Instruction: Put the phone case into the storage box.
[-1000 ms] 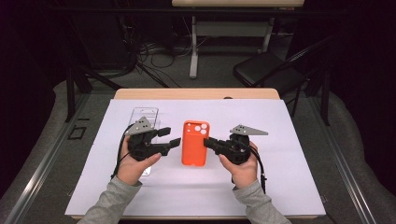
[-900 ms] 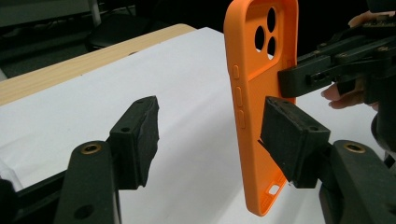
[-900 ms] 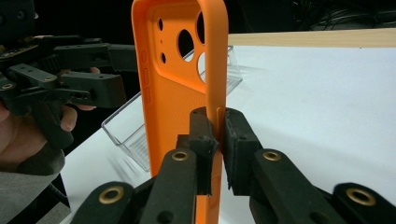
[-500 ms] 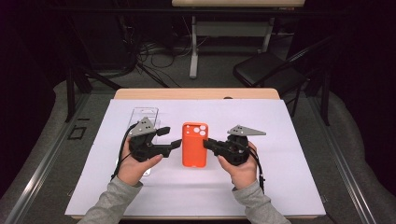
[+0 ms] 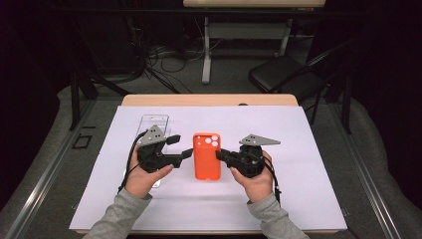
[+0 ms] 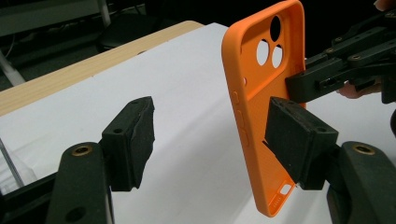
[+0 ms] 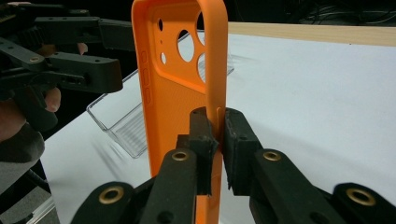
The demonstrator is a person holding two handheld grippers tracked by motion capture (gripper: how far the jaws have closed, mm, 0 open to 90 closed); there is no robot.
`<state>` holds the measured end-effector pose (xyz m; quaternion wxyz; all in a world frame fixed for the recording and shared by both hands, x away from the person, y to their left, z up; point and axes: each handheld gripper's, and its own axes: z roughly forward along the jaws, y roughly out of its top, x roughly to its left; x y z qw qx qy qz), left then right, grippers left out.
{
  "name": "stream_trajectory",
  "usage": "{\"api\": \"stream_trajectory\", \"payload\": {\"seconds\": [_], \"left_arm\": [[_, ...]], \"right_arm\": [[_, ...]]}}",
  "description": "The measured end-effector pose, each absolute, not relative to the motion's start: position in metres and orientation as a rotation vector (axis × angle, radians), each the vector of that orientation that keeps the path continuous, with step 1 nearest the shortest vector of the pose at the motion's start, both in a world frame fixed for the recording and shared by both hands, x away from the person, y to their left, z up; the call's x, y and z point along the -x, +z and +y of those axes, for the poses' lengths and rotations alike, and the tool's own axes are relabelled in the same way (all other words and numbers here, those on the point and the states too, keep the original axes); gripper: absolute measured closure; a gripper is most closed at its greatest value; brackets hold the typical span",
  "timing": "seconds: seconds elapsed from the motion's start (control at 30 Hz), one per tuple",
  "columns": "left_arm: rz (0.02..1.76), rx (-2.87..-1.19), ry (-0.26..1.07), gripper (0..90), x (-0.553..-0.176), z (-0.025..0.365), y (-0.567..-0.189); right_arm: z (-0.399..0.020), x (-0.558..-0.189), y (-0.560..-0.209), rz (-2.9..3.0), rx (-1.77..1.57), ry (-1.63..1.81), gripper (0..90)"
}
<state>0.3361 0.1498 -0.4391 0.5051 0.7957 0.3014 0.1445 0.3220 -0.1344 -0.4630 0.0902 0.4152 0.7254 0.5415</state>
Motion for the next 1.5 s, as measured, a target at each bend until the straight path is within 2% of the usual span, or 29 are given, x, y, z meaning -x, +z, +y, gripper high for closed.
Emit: {"api": "stream_trajectory", "payload": {"seconds": [0.7, 1.5], "left_arm": [[0.716, -1.938, 0.386, 33.4, -0.333, 0.148, -0.437], [0.699, -1.984, 0.456, 40.5, -0.331, 0.146, -0.434]], "right_arm": [[-0.128, -0.319, -0.463, 2.176, -1.221, 1.548, 82.8], [-0.122, -0.316, -0.465, 2.196, -1.199, 1.496, 82.9]]}}
